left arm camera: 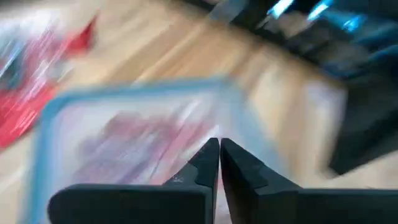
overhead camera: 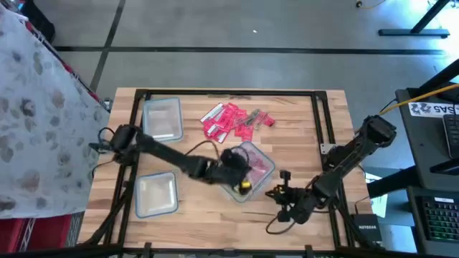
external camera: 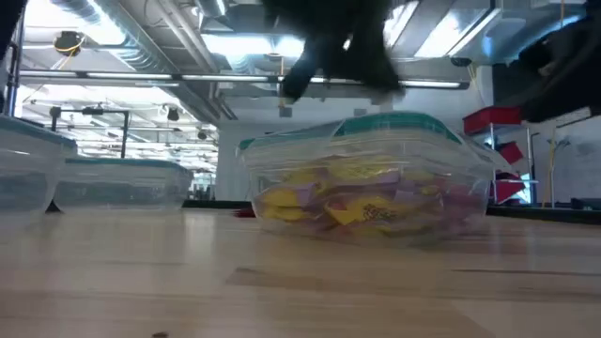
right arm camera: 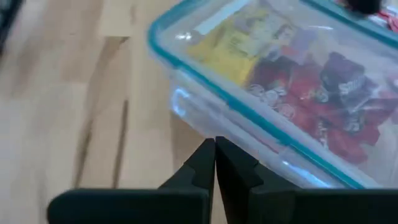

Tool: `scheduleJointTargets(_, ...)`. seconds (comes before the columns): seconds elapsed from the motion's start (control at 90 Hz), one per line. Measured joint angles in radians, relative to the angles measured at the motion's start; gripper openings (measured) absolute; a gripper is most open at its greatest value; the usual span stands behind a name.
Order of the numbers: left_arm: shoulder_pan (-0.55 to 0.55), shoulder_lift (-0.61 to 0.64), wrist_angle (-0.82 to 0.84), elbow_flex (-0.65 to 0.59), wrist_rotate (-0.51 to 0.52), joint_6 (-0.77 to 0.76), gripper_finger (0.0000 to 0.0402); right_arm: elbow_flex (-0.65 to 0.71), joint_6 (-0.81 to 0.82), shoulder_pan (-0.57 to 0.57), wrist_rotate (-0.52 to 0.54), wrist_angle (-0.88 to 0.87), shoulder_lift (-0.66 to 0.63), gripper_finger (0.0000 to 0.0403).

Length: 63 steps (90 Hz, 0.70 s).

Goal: Sort candy
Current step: Close the right transparent bin

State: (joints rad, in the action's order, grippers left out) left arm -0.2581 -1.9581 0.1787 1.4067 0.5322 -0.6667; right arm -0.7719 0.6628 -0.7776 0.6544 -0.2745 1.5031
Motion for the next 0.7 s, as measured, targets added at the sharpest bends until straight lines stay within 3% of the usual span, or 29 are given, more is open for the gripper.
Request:
scheduleJointTargets(0.078, 0.029, -0.022, 0.115, -0.001, -0.047, -0.065, 0.0000, 0.001, 0.011, 0.025, -0.008, 0.014, 0.021, 0.0000)
scheduleJointTargets(0.233, 0.043, -0.068, 0.180, 0.006, -0.099, -0.120, 0.0000, 0.001, 0.013, 0.077, -0.022, 0.037, 0.078, 0.0000)
scheduleJointTargets(0.422, 0.041, -0.135, 0.162, 0.013, -0.198, -0.186, 0.0000, -0.003, 0.018, 0.126, -0.028, 0.055, 0.115, 0.0000)
scheduleJointTargets(0.7, 0.015, -0.168, 0.033, 0.010, -0.237, -0.171, 0.0000, 0.001, -0.035, 0.150, -0.012, 0.092, 0.116, 0.0000)
